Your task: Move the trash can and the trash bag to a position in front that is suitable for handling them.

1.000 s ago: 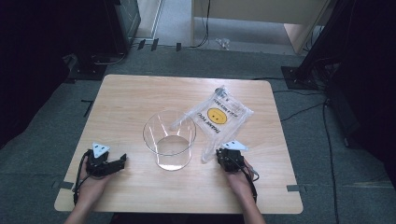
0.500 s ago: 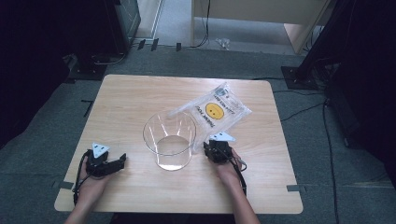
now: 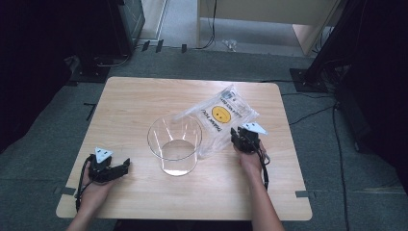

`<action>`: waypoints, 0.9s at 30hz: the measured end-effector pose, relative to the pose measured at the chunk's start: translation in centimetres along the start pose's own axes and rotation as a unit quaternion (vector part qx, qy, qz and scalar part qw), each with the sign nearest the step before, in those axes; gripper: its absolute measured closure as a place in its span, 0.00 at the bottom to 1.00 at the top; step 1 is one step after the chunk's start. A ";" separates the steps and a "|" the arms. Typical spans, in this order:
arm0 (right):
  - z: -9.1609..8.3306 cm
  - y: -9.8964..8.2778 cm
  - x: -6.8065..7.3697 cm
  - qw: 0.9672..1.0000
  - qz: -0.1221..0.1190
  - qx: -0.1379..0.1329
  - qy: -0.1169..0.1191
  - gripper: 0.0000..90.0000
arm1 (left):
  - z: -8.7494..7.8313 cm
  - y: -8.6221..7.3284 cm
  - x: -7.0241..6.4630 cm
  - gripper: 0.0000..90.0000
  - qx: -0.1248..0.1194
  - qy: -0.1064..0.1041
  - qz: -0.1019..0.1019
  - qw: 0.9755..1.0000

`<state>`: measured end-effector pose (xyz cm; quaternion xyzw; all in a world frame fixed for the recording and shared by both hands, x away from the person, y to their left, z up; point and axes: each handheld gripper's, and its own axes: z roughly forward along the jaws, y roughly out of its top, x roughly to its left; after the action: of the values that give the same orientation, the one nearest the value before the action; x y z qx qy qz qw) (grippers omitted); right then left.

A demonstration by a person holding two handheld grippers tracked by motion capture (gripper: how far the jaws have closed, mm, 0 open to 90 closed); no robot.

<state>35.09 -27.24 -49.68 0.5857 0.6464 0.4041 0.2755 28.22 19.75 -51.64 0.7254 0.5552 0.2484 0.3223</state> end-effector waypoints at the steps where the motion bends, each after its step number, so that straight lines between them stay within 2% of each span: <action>1: 0.3 0.2 -0.2 1.000 0.002 -0.001 -0.002 0.75 | 0.0 0.0 0.0 0.24 0.000 0.000 0.000 1.000; 3: 1.1 0.6 -0.4 1.000 -0.002 -0.003 -0.019 0.77 | 0.0 0.0 0.0 0.24 0.000 0.000 0.000 1.000; 6: 2.1 0.6 -0.3 1.000 -0.017 0.016 -0.012 0.80 | 0.0 0.0 0.1 0.24 -0.001 -0.001 -0.002 1.000; 9: 2.9 0.3 0.0 0.998 -0.043 0.047 -0.004 0.85 | 0.0 0.0 0.1 0.24 -0.002 -0.002 -0.004 1.000; 11: 3.5 -0.2 0.0 0.996 -0.043 0.077 -0.006 0.87 | 0.0 0.0 0.1 0.24 -0.001 -0.002 -0.003 1.000; 12: 3.5 -0.4 -0.1 0.996 -0.044 0.077 -0.007 0.88 | 0.0 0.0 0.1 0.24 -0.001 -0.003 -0.002 1.000; 14: 3.3 -0.5 -0.3 0.996 -0.034 0.080 -0.003 0.89 | 0.0 0.0 0.1 0.24 -0.001 -0.003 -0.002 1.000; 19: 2.5 -1.0 -0.3 0.996 -0.045 0.078 -0.004 0.88 | 0.0 0.0 0.0 0.24 -0.002 -0.003 -0.002 1.000; 24: 0.8 -2.1 -0.2 0.996 -0.042 0.075 -0.009 0.88 | 0.0 0.0 0.0 0.24 -0.002 -0.004 -0.001 1.000; 27: -0.7 -3.1 -0.3 0.997 -0.033 0.073 -0.021 0.88 | 0.0 0.0 0.0 0.24 -0.001 -0.003 0.001 1.000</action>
<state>32.93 -27.66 -51.98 0.5907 0.6871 0.3346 0.2588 28.19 19.76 -51.65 0.7262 0.5533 0.2469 0.3249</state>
